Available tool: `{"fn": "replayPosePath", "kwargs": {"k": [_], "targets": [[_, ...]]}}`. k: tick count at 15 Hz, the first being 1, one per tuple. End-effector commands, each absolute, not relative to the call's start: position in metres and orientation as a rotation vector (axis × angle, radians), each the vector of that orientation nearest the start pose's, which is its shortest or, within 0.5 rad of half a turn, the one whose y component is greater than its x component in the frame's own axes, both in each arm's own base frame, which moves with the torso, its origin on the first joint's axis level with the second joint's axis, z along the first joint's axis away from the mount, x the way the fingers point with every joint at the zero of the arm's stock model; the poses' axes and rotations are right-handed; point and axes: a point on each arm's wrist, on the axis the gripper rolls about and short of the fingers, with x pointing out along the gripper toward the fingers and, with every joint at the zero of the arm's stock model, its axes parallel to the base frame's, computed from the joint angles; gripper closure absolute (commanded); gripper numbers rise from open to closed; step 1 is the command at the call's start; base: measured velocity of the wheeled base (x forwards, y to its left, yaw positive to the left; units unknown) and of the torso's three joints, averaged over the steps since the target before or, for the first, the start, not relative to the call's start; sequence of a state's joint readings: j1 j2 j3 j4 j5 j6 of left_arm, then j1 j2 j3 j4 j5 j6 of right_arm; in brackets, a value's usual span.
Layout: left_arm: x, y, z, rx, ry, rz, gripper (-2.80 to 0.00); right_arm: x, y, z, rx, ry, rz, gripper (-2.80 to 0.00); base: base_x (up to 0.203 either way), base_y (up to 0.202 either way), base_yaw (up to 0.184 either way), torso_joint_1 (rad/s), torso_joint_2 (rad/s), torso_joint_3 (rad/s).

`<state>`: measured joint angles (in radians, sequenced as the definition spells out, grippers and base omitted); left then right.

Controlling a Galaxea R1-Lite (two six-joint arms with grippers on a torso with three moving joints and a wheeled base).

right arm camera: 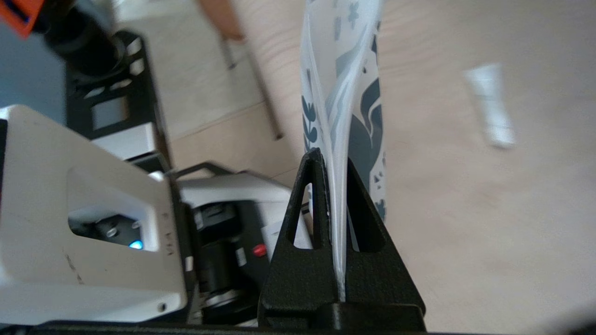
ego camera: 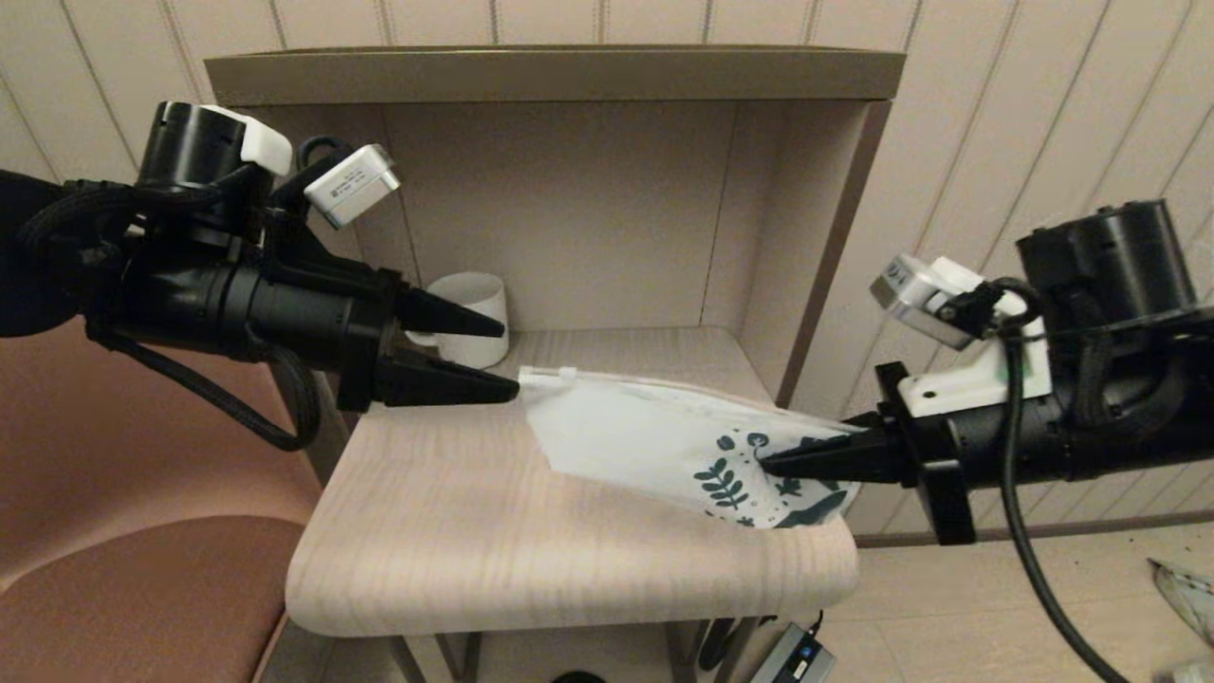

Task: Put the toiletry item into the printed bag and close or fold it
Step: Pick up the toothpaste

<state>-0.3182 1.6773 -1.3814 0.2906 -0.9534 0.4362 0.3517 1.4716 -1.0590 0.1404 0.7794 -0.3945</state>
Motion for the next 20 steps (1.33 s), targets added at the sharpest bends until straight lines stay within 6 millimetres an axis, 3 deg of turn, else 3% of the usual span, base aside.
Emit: {"fn": "replayPosePath", "kwargs": {"k": [1, 4, 6, 10, 11, 20], "targets": [[0.289, -0.104, 0.247, 0.140, 0.387, -1.310, -2.80, 0.204, 0.082, 0.264, -0.231, 0.270, 1.149, 0.00, 0.000, 0.000, 0.000, 0.000, 0.00, 0.000], [0.305, -0.109, 0.214, 0.104, 0.491, -1.318, -2.80, 0.193, 0.060, 0.271, -0.211, 0.232, 1.097, 0.00, 0.000, 0.000, 0.000, 0.000, 0.00, 0.000], [0.315, -0.127, 0.192, 0.100, 0.540, -1.364, -2.80, 0.191, 0.050, 0.276, -0.179, 0.209, 1.102, 0.00, 0.000, 0.000, 0.000, 0.000, 0.00, 0.000], [0.324, -0.168, 0.180, 0.141, 0.485, -1.447, -2.80, 0.182, 0.036, 0.288, -0.165, 0.159, 1.061, 0.00, 0.000, 0.000, 0.000, 0.000, 0.00, 0.000], [0.323, -0.173, 0.181, 0.145, 0.485, -1.448, 0.00, 0.180, 0.032, 0.292, -0.154, 0.149, 1.052, 0.00, 0.000, 0.000, 0.000, 0.000, 0.00, 0.000], [0.335, -0.215, 0.177, 0.177, 0.498, -1.459, 0.00, 0.182, 0.031, 0.291, -0.140, 0.152, 1.064, 0.00, 0.000, 0.000, 0.000, 0.000, 0.00, 0.000]]}}
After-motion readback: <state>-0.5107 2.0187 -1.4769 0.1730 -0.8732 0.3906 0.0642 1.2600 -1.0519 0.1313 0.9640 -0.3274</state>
